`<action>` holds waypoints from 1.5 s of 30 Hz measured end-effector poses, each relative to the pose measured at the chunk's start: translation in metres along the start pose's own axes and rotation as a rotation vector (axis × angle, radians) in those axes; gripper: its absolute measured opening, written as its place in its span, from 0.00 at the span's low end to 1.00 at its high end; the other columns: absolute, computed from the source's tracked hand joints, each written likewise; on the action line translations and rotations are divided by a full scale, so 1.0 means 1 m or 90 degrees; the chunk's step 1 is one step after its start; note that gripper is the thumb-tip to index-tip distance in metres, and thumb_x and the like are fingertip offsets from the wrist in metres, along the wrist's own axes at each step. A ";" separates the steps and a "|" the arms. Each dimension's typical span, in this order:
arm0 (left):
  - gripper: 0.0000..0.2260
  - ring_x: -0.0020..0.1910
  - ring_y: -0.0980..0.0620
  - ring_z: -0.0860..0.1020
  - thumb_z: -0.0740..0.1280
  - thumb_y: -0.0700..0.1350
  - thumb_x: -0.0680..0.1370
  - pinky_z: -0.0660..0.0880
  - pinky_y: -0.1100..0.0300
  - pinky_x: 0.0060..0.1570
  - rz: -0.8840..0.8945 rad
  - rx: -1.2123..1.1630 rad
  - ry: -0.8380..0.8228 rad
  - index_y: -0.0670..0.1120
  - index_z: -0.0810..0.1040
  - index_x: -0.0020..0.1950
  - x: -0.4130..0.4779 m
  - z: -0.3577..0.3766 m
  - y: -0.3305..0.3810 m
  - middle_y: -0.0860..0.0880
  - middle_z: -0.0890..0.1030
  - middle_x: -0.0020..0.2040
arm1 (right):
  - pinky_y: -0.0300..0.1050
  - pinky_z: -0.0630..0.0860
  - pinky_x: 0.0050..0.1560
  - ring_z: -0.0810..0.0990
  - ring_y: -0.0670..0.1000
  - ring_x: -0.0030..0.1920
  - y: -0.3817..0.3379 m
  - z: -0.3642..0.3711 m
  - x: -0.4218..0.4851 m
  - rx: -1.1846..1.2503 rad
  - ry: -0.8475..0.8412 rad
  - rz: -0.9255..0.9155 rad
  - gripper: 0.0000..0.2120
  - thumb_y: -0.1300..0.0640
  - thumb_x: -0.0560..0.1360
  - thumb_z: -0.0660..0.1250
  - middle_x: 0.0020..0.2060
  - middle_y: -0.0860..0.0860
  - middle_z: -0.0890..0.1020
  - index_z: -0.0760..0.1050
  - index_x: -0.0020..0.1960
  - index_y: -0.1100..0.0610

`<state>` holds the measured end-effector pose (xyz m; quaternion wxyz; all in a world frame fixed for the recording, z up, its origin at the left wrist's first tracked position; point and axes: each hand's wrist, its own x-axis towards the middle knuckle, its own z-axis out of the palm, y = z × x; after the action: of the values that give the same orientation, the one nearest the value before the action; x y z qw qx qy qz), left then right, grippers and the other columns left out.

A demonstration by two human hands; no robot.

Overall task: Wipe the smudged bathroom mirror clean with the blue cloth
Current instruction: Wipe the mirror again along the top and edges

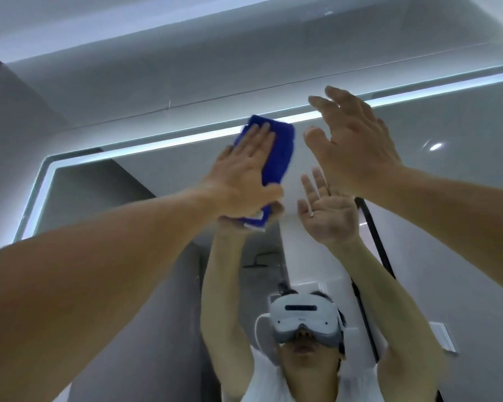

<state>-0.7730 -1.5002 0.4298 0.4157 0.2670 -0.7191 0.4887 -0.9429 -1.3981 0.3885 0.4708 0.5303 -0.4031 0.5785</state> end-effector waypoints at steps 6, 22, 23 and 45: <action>0.43 0.79 0.52 0.40 0.56 0.61 0.73 0.48 0.46 0.76 -0.328 -0.015 0.004 0.45 0.39 0.80 -0.009 -0.013 -0.077 0.50 0.40 0.81 | 0.53 0.49 0.75 0.48 0.49 0.78 -0.013 0.013 -0.004 -0.027 -0.069 -0.037 0.27 0.46 0.80 0.51 0.79 0.47 0.52 0.54 0.78 0.49; 0.43 0.78 0.53 0.38 0.59 0.60 0.75 0.46 0.46 0.76 -0.311 -0.040 -0.033 0.46 0.38 0.79 -0.001 -0.021 -0.060 0.51 0.38 0.80 | 0.54 0.47 0.75 0.46 0.50 0.78 -0.032 0.020 -0.008 -0.073 -0.116 -0.054 0.28 0.43 0.80 0.51 0.79 0.48 0.51 0.52 0.78 0.47; 0.42 0.78 0.53 0.39 0.58 0.60 0.75 0.45 0.46 0.76 -0.319 -0.043 -0.022 0.46 0.38 0.80 0.000 -0.017 -0.058 0.51 0.38 0.80 | 0.54 0.47 0.75 0.46 0.50 0.78 -0.038 0.021 -0.003 -0.080 -0.111 -0.057 0.28 0.44 0.80 0.51 0.79 0.48 0.50 0.52 0.78 0.47; 0.44 0.78 0.53 0.38 0.54 0.63 0.72 0.44 0.46 0.76 -0.215 -0.045 0.026 0.47 0.37 0.79 -0.013 0.005 0.011 0.51 0.38 0.80 | 0.53 0.45 0.75 0.46 0.50 0.78 -0.011 -0.017 -0.028 -0.138 -0.103 -0.049 0.28 0.43 0.80 0.50 0.79 0.48 0.51 0.53 0.78 0.47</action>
<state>-0.7772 -1.5010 0.4122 0.5154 0.3591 -0.6722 0.3918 -0.9365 -1.3820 0.3580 0.5131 0.5364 -0.4790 0.4686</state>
